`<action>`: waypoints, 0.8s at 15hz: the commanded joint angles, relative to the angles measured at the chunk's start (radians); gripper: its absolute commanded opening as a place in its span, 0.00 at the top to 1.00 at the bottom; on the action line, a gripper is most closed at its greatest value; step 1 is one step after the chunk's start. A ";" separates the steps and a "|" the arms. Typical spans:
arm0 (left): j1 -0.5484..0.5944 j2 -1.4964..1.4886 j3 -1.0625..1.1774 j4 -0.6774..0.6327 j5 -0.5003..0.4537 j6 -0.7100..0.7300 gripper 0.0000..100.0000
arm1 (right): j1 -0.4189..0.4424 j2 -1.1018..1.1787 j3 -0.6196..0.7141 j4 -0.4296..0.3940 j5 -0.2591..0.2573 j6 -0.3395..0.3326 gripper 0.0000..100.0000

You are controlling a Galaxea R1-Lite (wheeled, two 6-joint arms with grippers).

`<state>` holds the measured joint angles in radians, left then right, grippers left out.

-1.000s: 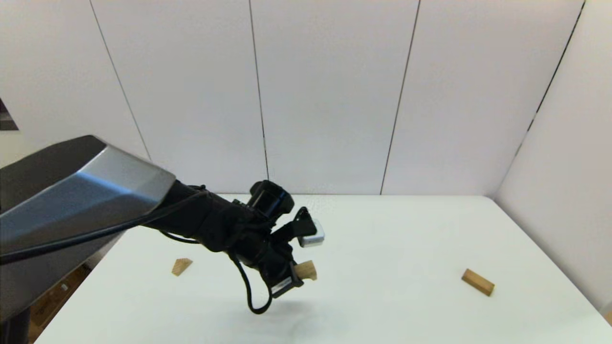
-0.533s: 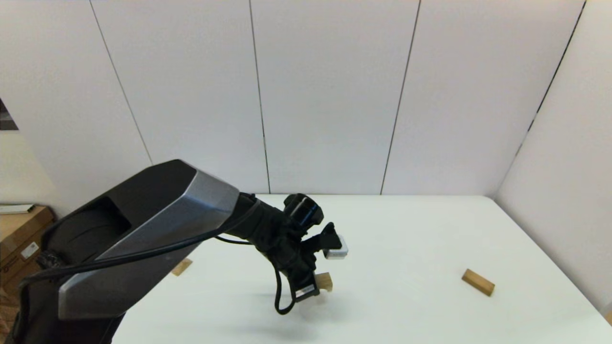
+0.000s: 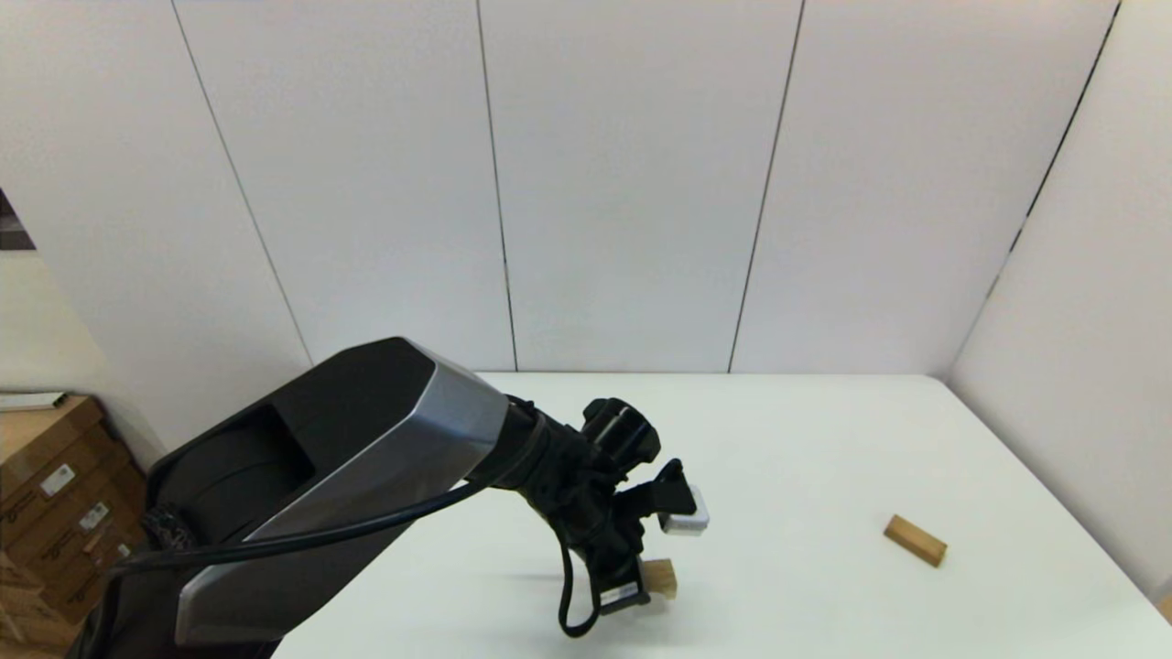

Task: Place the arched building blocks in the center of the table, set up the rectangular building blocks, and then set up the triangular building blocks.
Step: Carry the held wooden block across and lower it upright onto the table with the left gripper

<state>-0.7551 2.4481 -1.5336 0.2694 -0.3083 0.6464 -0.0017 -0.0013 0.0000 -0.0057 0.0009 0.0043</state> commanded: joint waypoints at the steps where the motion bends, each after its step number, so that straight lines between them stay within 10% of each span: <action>1: -0.004 0.008 -0.040 0.005 -0.005 0.001 1.00 | 0.000 0.000 0.002 0.000 0.001 0.000 0.00; 12: -0.003 0.063 -0.108 0.039 -0.005 0.027 1.00 | 0.000 0.000 0.002 0.000 0.001 0.000 0.00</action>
<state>-0.7572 2.5117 -1.6394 0.2900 -0.3106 0.6704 -0.0017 -0.0013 0.0000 -0.0057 0.0009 0.0047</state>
